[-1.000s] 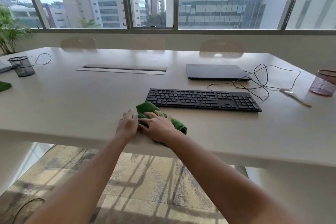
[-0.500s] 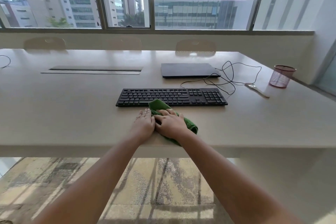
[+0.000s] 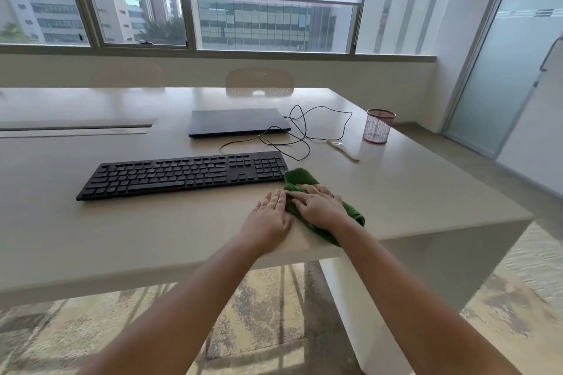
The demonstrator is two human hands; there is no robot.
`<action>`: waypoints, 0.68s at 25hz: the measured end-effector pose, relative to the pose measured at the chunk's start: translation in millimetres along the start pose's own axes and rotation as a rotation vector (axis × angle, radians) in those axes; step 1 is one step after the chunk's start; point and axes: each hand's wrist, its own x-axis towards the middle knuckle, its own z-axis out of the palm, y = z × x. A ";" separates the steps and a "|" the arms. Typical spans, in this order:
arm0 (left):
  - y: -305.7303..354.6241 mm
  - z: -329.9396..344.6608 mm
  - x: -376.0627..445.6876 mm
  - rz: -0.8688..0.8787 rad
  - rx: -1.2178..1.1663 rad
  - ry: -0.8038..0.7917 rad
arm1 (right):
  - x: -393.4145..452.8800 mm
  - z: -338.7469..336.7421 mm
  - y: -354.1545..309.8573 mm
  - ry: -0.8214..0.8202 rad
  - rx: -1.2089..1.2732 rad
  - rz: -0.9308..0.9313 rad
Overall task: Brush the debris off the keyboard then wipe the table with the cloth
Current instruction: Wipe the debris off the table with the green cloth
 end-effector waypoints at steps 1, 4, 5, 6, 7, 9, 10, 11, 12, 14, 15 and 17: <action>9.5 5.0 6.1 0.014 0.024 -0.014 | 0.8 -5.2 23.7 -0.020 -0.004 0.033; 30.3 12.3 24.1 0.040 0.073 -0.043 | -0.1 -20.1 96.1 -0.024 0.002 0.160; 35.8 13.2 28.9 0.044 0.076 -0.045 | -0.6 -24.3 118.9 -0.018 0.002 0.205; 41.4 14.1 34.0 0.048 0.074 -0.044 | -1.4 -28.2 140.1 -0.013 -0.003 0.249; 45.8 15.3 38.0 0.050 0.074 -0.043 | -2.0 -31.2 157.6 -0.006 -0.006 0.295; 53.5 18.4 46.0 0.054 0.083 -0.042 | 0.3 -35.5 182.8 0.005 -0.019 0.366; 56.2 19.7 49.4 0.056 0.087 -0.040 | 3.4 -36.6 189.9 0.006 -0.025 0.391; 58.6 21.1 52.5 0.058 0.087 -0.035 | 7.9 -37.4 194.8 0.003 -0.036 0.410; 60.6 22.6 55.5 0.058 0.086 -0.027 | 13.7 -38.7 197.7 -0.001 -0.050 0.426; 64.3 26.4 60.7 0.054 0.082 -0.008 | 30.4 -40.6 199.6 -0.015 -0.091 0.442; 65.4 28.1 62.4 0.050 0.085 0.002 | 39.6 -41.6 196.8 -0.025 -0.104 0.431; 65.5 29.9 67.7 0.047 0.096 0.012 | 55.3 -43.7 186.5 -0.042 -0.122 0.362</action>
